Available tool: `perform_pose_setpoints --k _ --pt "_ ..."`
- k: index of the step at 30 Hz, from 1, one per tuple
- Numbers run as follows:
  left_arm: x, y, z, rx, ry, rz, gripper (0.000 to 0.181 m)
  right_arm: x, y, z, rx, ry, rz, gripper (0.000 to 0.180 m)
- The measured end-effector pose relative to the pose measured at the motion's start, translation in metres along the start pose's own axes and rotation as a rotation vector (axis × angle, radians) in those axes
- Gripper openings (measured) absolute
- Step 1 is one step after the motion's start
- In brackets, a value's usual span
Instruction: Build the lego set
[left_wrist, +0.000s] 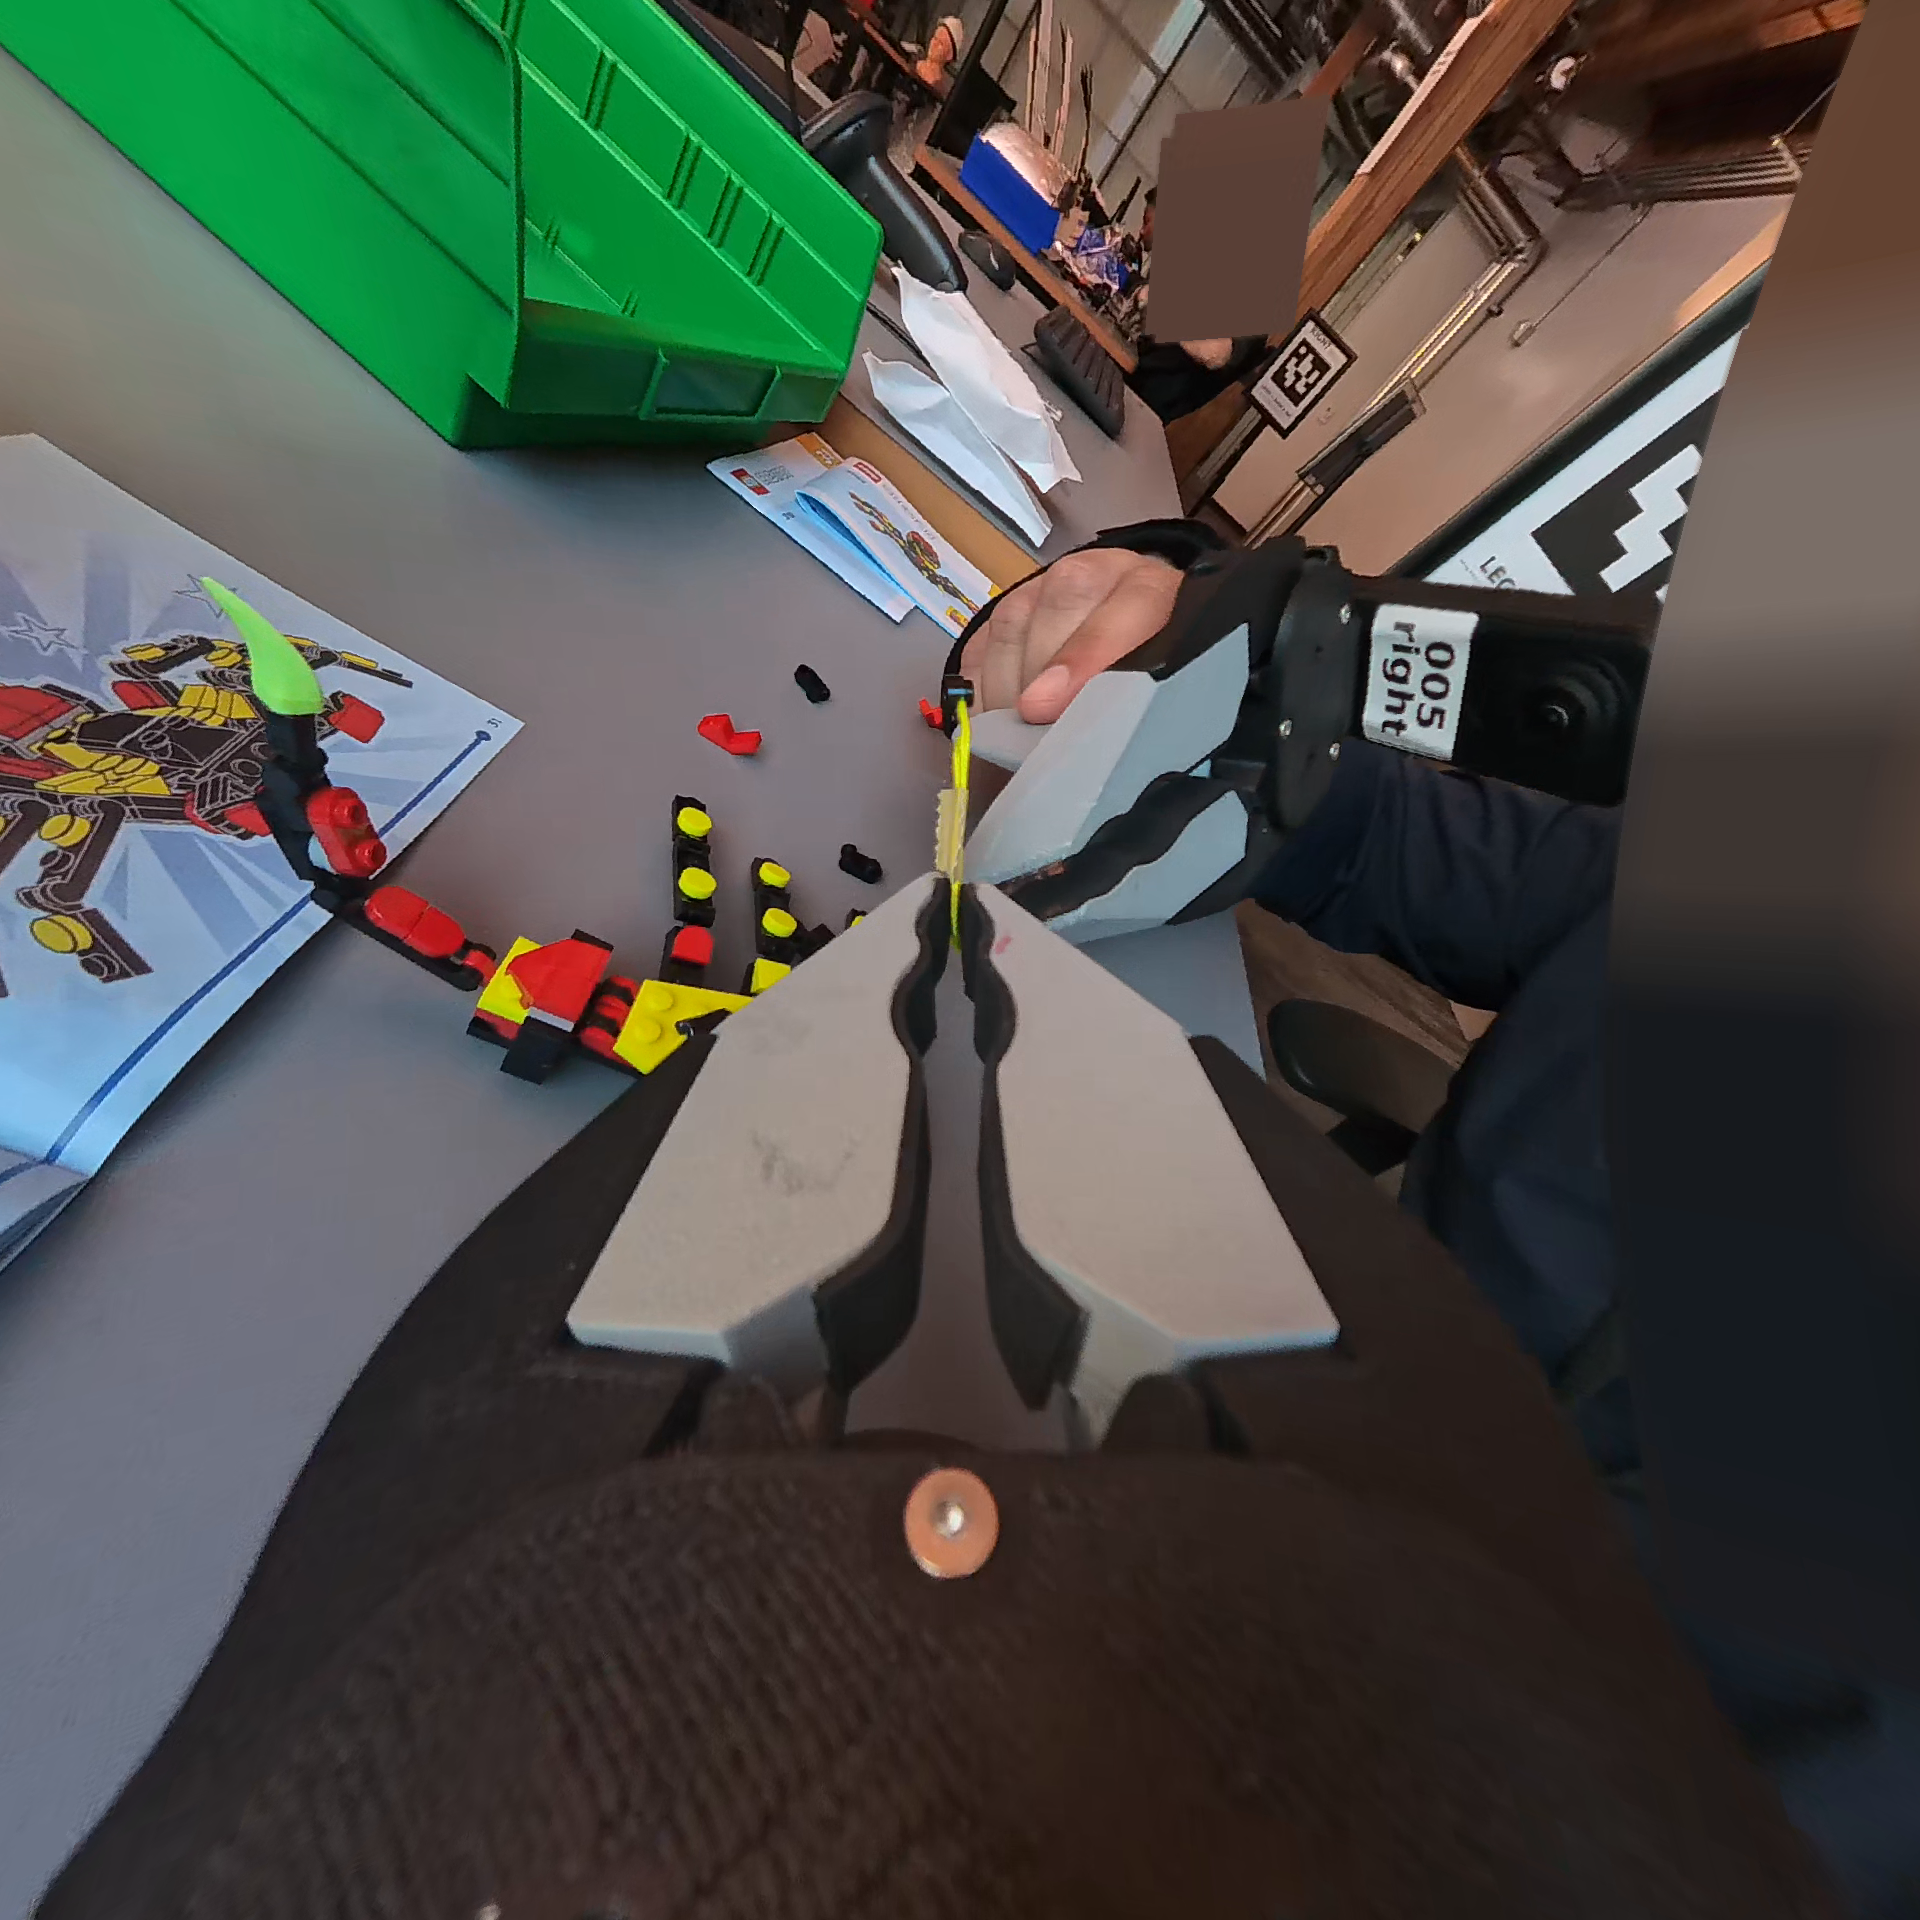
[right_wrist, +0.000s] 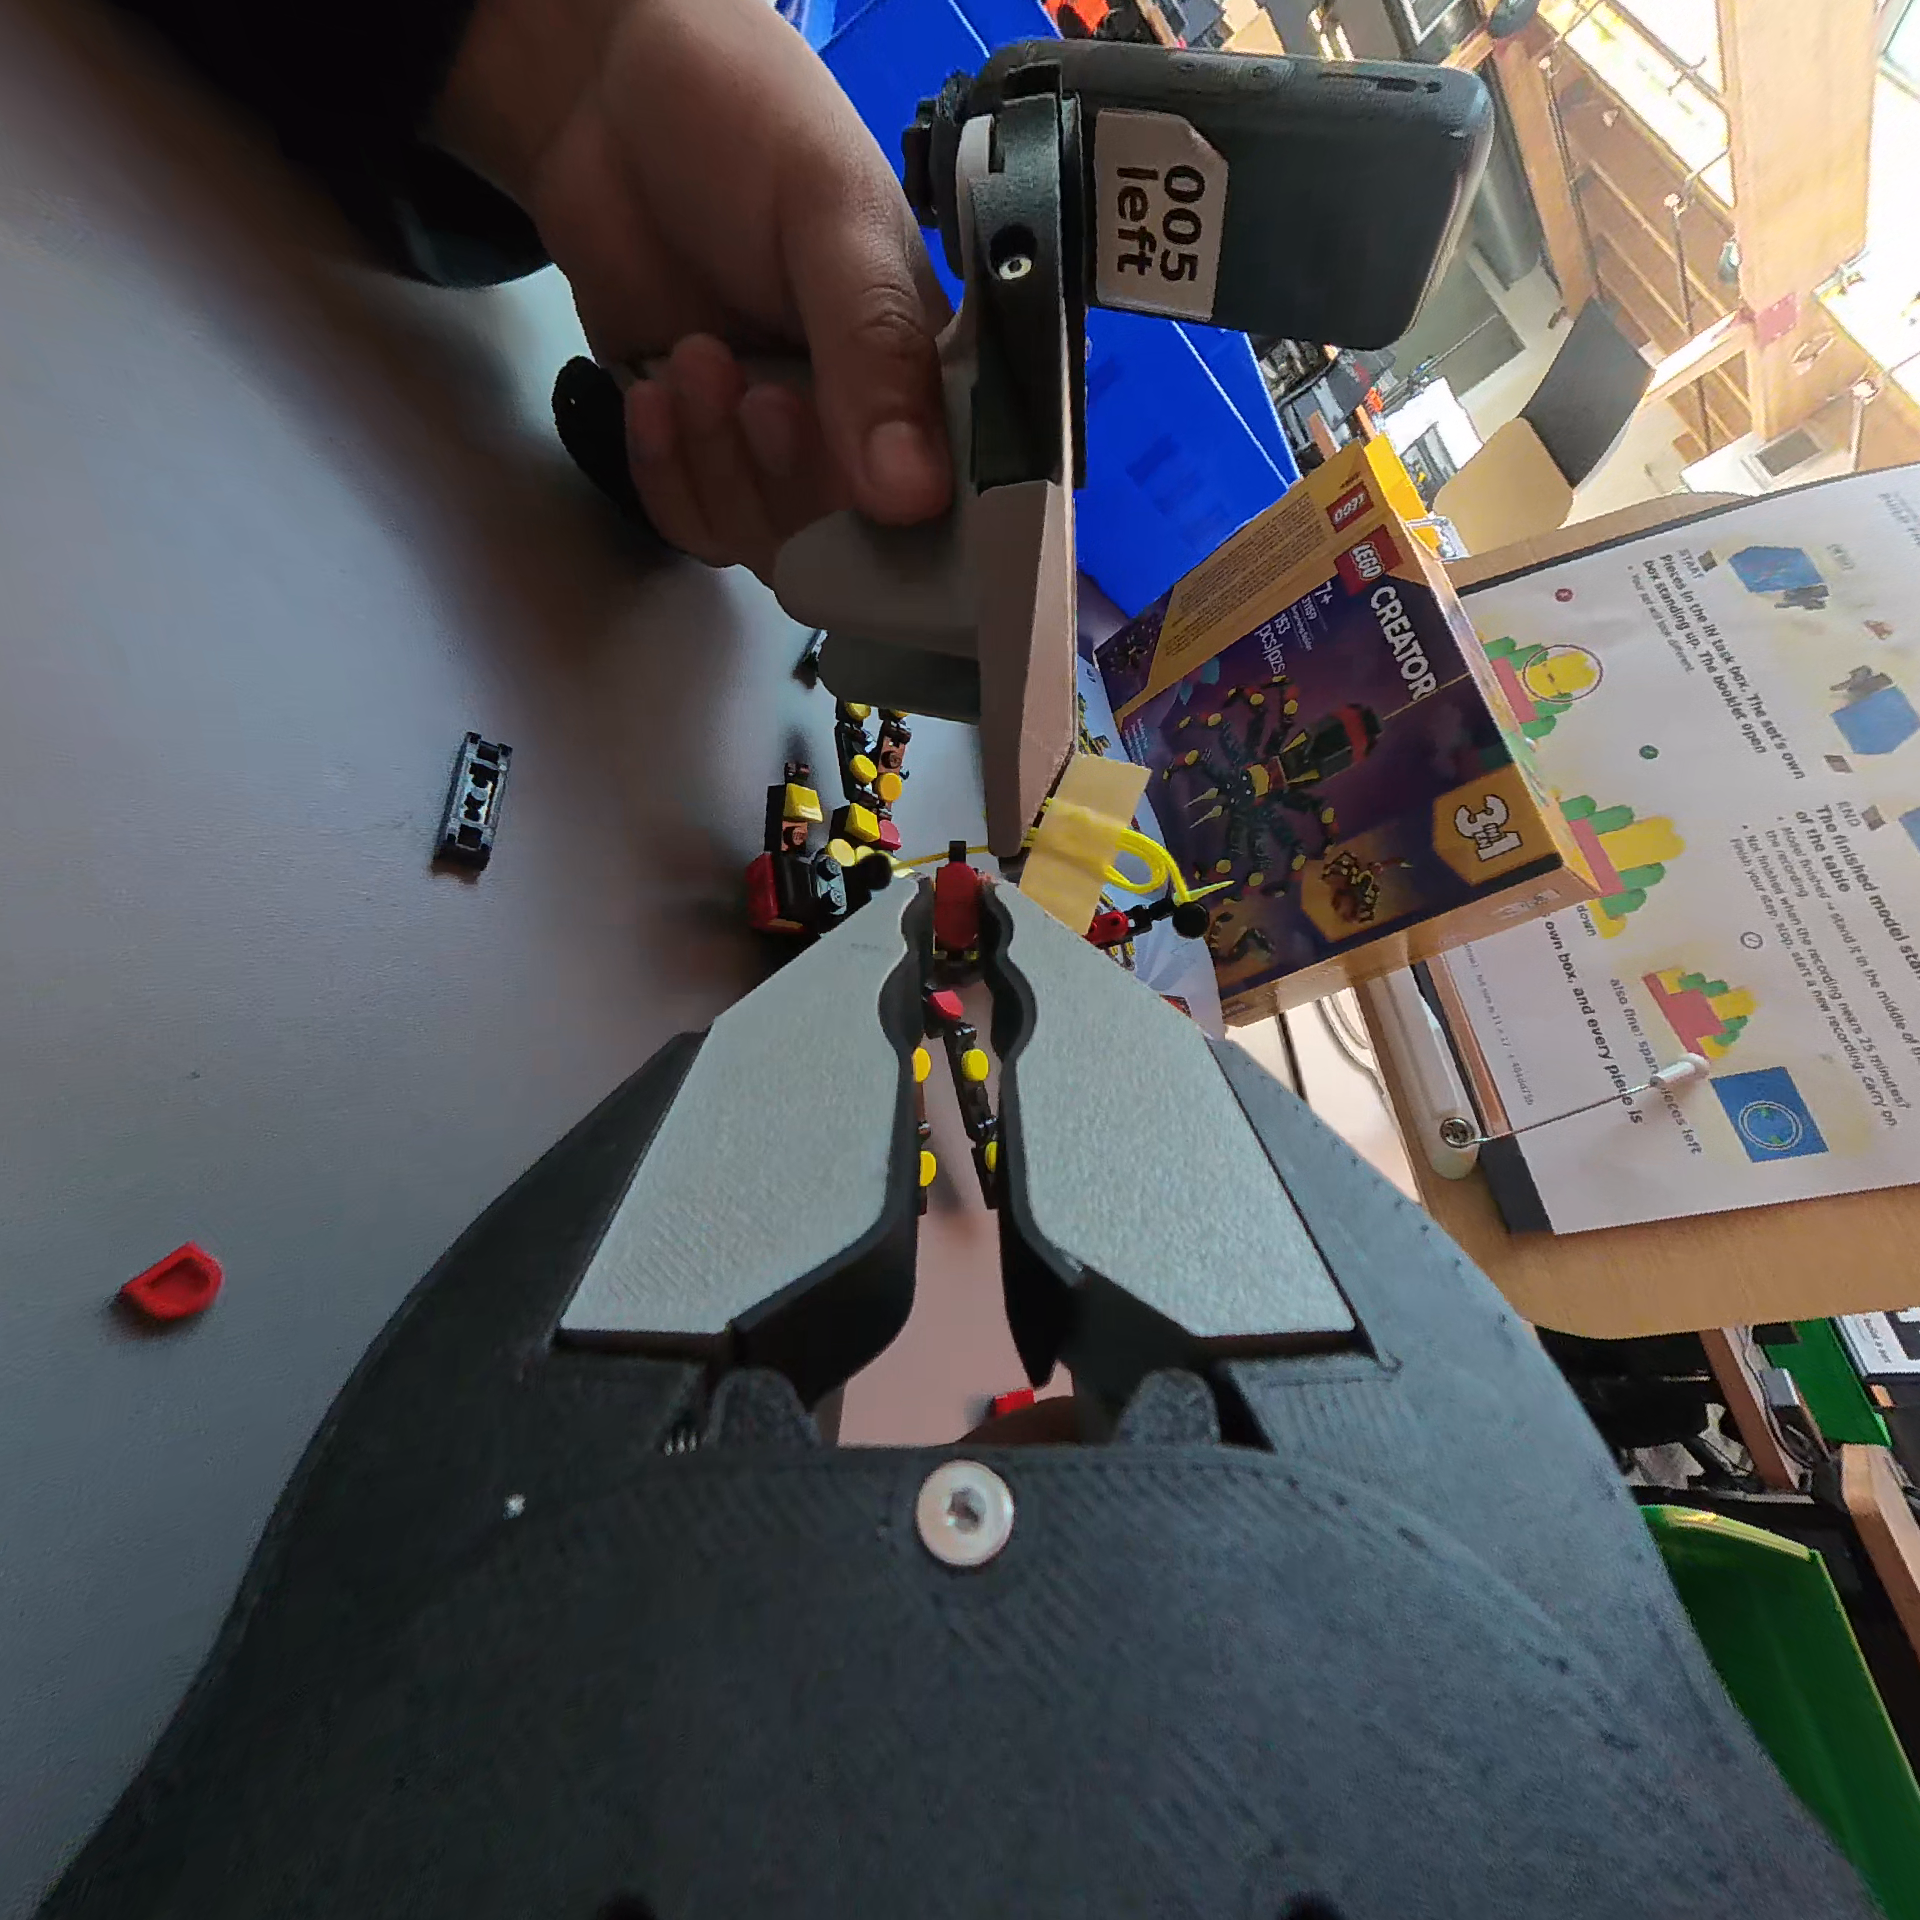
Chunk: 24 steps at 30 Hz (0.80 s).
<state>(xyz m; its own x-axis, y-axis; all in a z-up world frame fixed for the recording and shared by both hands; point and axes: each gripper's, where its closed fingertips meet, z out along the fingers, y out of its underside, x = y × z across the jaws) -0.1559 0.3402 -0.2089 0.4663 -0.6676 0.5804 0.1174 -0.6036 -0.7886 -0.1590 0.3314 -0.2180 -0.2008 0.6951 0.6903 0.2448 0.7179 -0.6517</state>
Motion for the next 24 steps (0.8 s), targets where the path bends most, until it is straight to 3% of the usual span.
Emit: perform_pose_setpoints --k 24 --pt "0.001 0.0069 0.0046 -0.039 0.01 -0.005 0.0 -0.0057 0.0058 0.0047 -0.034 -0.02 0.006 0.004"
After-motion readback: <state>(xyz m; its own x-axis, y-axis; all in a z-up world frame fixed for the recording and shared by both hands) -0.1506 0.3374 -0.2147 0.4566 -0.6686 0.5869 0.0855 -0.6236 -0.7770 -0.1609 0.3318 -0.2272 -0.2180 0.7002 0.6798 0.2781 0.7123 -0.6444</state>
